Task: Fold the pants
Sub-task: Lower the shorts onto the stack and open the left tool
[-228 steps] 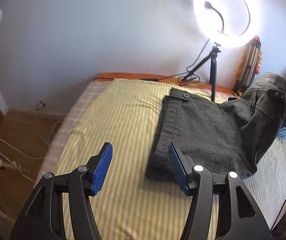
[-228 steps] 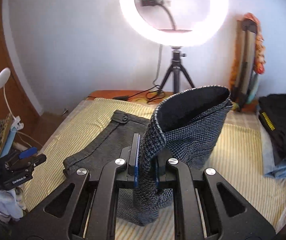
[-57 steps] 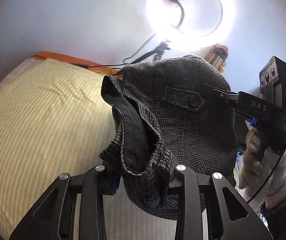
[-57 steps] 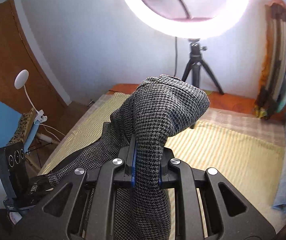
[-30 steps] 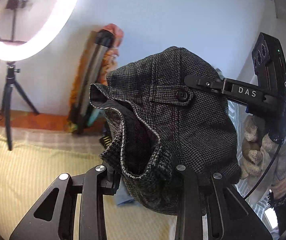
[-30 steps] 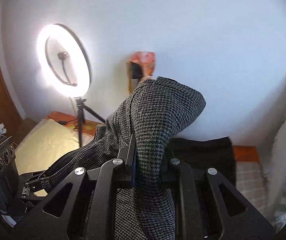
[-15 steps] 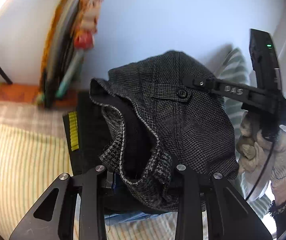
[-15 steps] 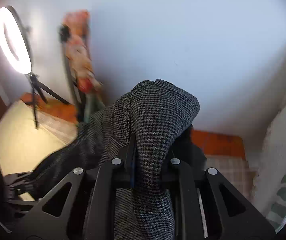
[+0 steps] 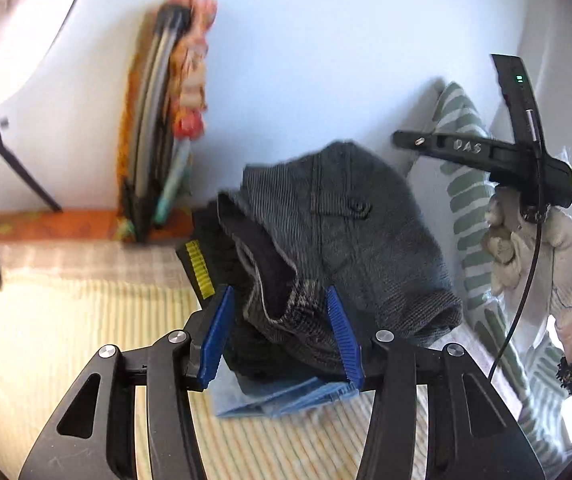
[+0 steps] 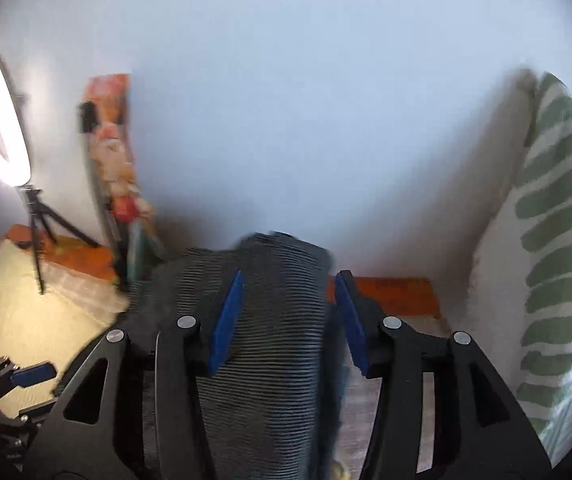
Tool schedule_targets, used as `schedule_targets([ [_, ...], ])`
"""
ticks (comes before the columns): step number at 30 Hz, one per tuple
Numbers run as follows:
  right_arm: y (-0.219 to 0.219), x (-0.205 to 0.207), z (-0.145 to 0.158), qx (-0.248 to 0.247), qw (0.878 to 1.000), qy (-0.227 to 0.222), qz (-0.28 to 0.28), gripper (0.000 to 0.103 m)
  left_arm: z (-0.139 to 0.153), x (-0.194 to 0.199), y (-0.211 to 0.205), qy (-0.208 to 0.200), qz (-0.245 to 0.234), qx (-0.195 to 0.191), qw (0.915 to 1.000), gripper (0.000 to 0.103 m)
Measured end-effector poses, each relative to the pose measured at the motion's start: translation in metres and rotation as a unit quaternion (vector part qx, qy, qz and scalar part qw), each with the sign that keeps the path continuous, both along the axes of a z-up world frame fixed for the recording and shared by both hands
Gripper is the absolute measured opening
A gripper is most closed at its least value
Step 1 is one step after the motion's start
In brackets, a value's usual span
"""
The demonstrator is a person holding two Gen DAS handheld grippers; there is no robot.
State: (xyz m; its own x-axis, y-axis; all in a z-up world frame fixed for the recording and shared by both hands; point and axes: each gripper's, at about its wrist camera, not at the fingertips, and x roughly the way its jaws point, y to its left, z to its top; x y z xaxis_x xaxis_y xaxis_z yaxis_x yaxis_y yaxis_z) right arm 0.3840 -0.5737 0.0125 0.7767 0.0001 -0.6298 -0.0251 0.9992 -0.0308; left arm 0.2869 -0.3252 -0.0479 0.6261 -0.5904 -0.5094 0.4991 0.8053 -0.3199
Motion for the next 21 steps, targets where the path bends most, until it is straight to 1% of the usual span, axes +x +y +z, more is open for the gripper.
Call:
schedule_targets([
  [3, 0.015, 0.009, -0.011, 0.003, 1.000, 0.015, 0.020, 0.049, 0.008, 0.008, -0.011, -0.017, -0.012, 0.011, 0.9997, 0.047],
  [4, 0.023, 0.016, -0.017, 0.003, 1.000, 0.019, 0.024, 0.049, 0.006, 0.014, -0.014, -0.020, -0.013, 0.015, 0.9996, 0.047],
  [7, 0.026, 0.028, -0.031, 0.015, 0.999, 0.029, 0.023, 0.049, 0.004, 0.023, -0.027, -0.027, -0.023, 0.033, 0.9988, 0.047],
  [11, 0.011, 0.047, -0.051, 0.034, 0.998, 0.043, -0.002, 0.049, -0.017, 0.042, -0.041, 0.004, -0.031, 0.060, 0.9977, 0.047],
  [14, -0.002, 0.057, -0.064, 0.052, 0.997, 0.052, -0.017, 0.049, -0.025, 0.046, -0.044, 0.005, -0.031, 0.070, 0.9970, 0.047],
  [19, -0.012, 0.072, -0.094, 0.049, 0.995, 0.079, -0.031, 0.049, -0.031, 0.047, -0.052, 0.004, -0.042, 0.086, 0.9954, 0.047],
  [21, -0.016, 0.076, -0.105, 0.043, 0.995, 0.087, -0.039, 0.049, -0.034, 0.049, -0.055, 0.013, -0.047, 0.090, 0.9948, 0.048],
])
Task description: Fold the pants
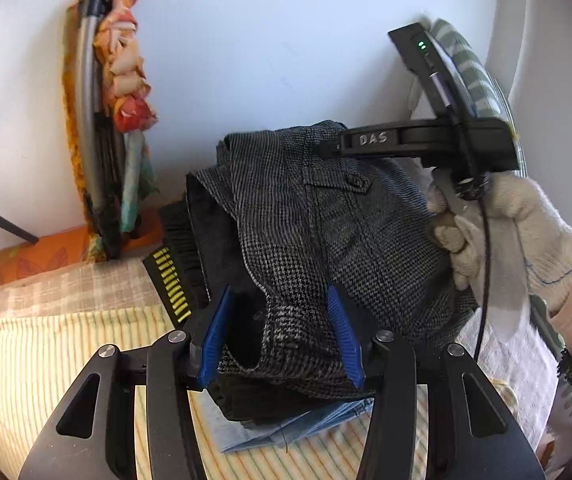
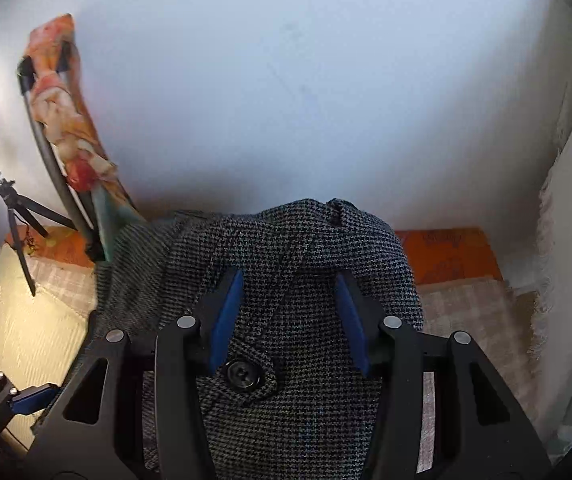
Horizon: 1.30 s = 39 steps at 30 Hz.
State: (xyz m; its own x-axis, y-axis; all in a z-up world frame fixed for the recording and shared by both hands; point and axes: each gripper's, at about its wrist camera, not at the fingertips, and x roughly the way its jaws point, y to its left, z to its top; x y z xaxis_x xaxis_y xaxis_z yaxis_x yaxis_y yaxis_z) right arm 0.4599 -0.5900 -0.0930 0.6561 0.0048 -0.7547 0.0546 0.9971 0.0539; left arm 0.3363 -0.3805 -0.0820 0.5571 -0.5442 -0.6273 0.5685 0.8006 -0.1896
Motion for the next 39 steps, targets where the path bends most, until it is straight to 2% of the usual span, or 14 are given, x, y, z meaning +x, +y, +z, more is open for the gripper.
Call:
schedule_targets([
  [6, 0.001, -0.018, 0.017, -0.006, 1.000, -0.012, -0.006, 0.049, 0.013, -0.005, 0.005, 0.011, 0.000, -0.005, 0.9999, 0.048],
  [10, 0.006, -0.047, 0.036, -0.004, 1.000, -0.025, -0.017, 0.055, 0.026, -0.017, 0.015, 0.010, -0.003, -0.014, 0.9998, 0.054],
  [15, 0.016, -0.094, 0.063, -0.013, 0.999, -0.032, -0.023, 0.057, 0.048, -0.044, 0.032, 0.003, -0.004, -0.027, 0.9996, 0.062],
  [17, 0.022, -0.113, 0.073, -0.013, 0.999, -0.036, -0.029, 0.067, 0.058, -0.055, 0.038, -0.004, -0.004, -0.029, 0.9996, 0.066],
  [19, 0.031, -0.133, 0.085, -0.017, 0.998, -0.044, -0.033, 0.072, 0.067, -0.066, 0.047, -0.007, -0.003, -0.035, 0.9993, 0.070],
  [21, 0.036, -0.150, 0.096, -0.019, 0.998, -0.048, -0.041, 0.072, 0.077, -0.078, 0.058, -0.017, 0.001, -0.041, 0.9990, 0.072],
  [25, 0.060, -0.189, 0.118, -0.024, 0.997, -0.056, -0.046, 0.073, 0.092, -0.097, 0.082, -0.033, 0.005, -0.045, 0.9984, 0.080],
  [27, 0.073, -0.207, 0.128, -0.026, 0.997, -0.063, -0.043, 0.073, 0.100, -0.109, 0.099, -0.035, 0.008, -0.057, 0.9978, 0.080],
  [29, 0.090, -0.226, 0.138, -0.036, 0.996, -0.076, -0.043, 0.085, 0.105, -0.118, 0.111, -0.034, 0.009, -0.064, 0.9974, 0.080],
  [32, 0.115, -0.256, 0.150, -0.047, 0.993, -0.101, -0.042, 0.095, 0.112, -0.137, 0.127, -0.045, 0.008, -0.063, 0.9970, 0.080],
  [39, 0.164, -0.303, 0.161, -0.041, 0.992, -0.119, -0.028, 0.096, 0.125, -0.186, 0.162, -0.077, 0.008, -0.042, 0.9961, 0.084],
])
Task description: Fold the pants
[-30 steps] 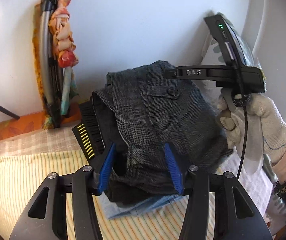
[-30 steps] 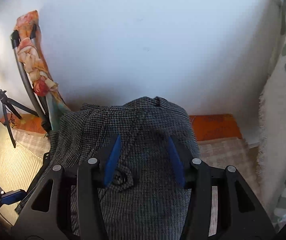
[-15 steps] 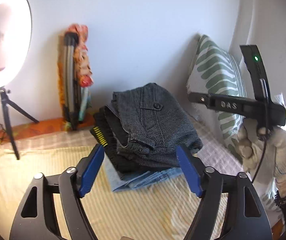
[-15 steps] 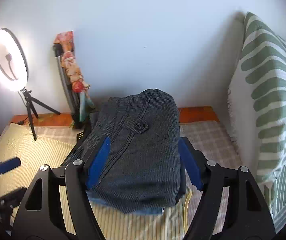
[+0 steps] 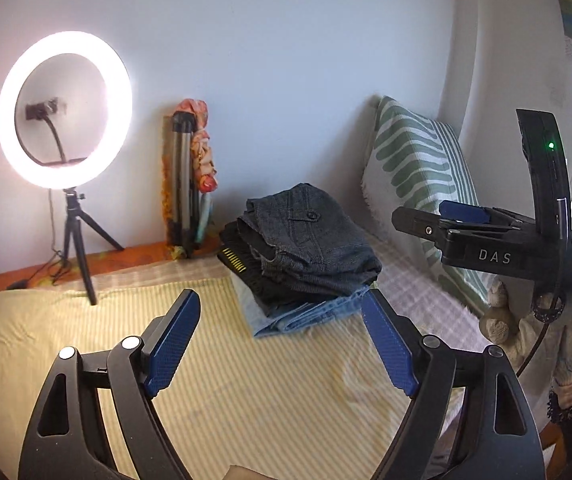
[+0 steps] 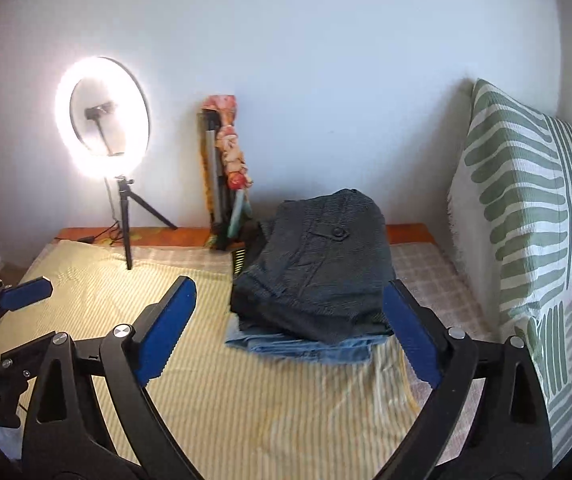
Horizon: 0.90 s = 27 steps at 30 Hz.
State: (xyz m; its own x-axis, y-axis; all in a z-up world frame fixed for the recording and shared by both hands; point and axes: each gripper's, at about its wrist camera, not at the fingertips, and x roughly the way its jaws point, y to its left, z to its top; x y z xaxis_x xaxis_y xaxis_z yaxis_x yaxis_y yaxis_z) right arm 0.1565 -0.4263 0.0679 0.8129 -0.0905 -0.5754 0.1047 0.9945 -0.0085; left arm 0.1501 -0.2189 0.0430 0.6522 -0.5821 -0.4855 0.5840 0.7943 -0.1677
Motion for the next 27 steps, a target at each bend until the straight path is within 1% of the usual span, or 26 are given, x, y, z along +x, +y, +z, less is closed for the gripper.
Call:
schedule_targets([
  [6, 0.027, -0.029, 0.000, 0.004, 1.000, -0.009, 0.003, 0.096, 0.004, -0.022, 0.028, -0.008, 0.021, 0.002, 0.9997, 0.085],
  [9, 0.037, -0.040, -0.003, 0.001, 1.000, -0.010, 0.004, 0.096, 0.004, -0.030, 0.039, -0.014, 0.031, 0.005, 0.9994, 0.090],
  [11, 0.044, -0.048, -0.006, -0.003, 1.000, -0.012, 0.002, 0.096, 0.002, -0.034, 0.046, -0.018, 0.037, 0.005, 0.9992, 0.091],
  [12, 0.045, -0.050, -0.008, -0.004, 1.000, -0.012, 0.001, 0.097, 0.000, -0.036, 0.048, -0.019, 0.041, 0.008, 0.9990, 0.091],
  [14, 0.048, -0.055, -0.013, 0.001, 1.000, -0.011, 0.001, 0.103, -0.003, -0.039, 0.052, -0.021, 0.047, 0.015, 0.9985, 0.091],
  [15, 0.049, -0.058, -0.015, 0.004, 1.000, -0.011, 0.001, 0.103, -0.005, -0.040, 0.053, -0.022, 0.049, 0.020, 0.9984, 0.091],
  [18, 0.054, -0.068, -0.023, -0.001, 1.000, -0.013, -0.006, 0.103, -0.013, -0.042, 0.056, -0.012, 0.047, 0.028, 0.9984, 0.091],
  [23, 0.057, -0.079, -0.031, 0.017, 1.000, -0.012, -0.012, 0.103, -0.018, -0.047, 0.064, -0.010, 0.059, 0.020, 0.9980, 0.091],
  [27, 0.058, -0.082, -0.037, 0.022, 1.000, -0.005, -0.014, 0.103, -0.020, -0.046, 0.068, 0.002, 0.062, 0.012, 0.9980, 0.091],
])
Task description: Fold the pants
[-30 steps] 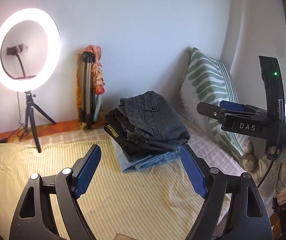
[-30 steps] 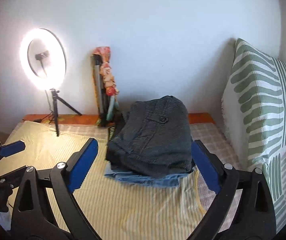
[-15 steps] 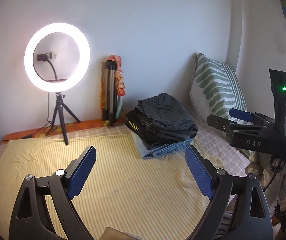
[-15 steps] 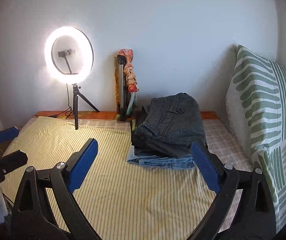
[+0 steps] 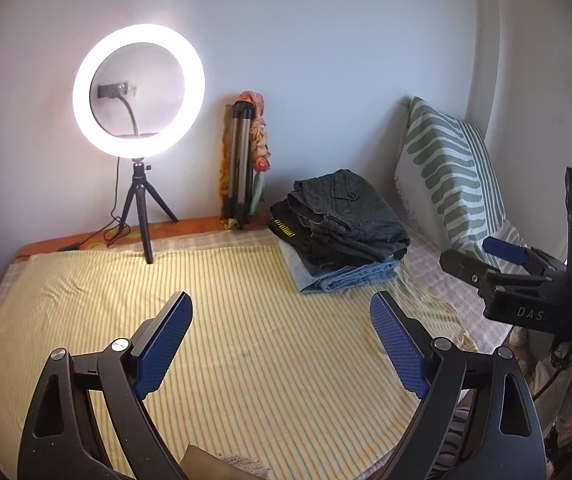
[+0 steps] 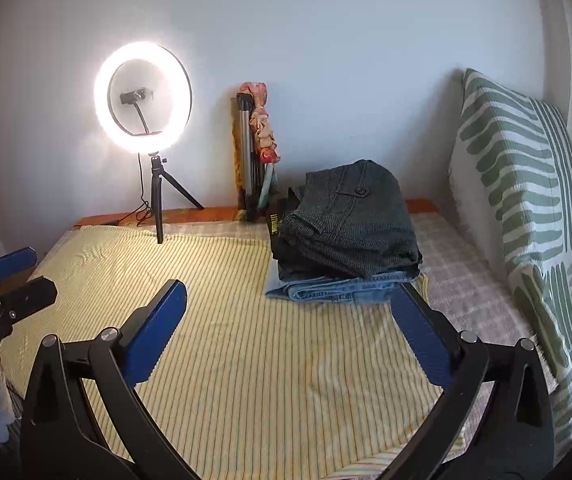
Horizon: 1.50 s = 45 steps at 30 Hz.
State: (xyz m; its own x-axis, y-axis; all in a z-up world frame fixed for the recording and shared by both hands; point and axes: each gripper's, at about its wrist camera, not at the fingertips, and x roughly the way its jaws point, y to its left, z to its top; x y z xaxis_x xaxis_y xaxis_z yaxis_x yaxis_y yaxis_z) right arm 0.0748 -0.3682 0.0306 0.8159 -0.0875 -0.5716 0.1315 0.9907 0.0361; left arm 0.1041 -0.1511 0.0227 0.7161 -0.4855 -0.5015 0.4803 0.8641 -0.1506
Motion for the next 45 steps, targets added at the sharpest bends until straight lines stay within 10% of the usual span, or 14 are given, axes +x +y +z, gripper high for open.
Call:
schedule_targets([
  [45, 0.010, 0.000, -0.009, 0.003, 1.000, 0.007, 0.003, 0.103, 0.005, -0.010, 0.004, -0.012, -0.002, -0.004, 0.9999, 0.091],
])
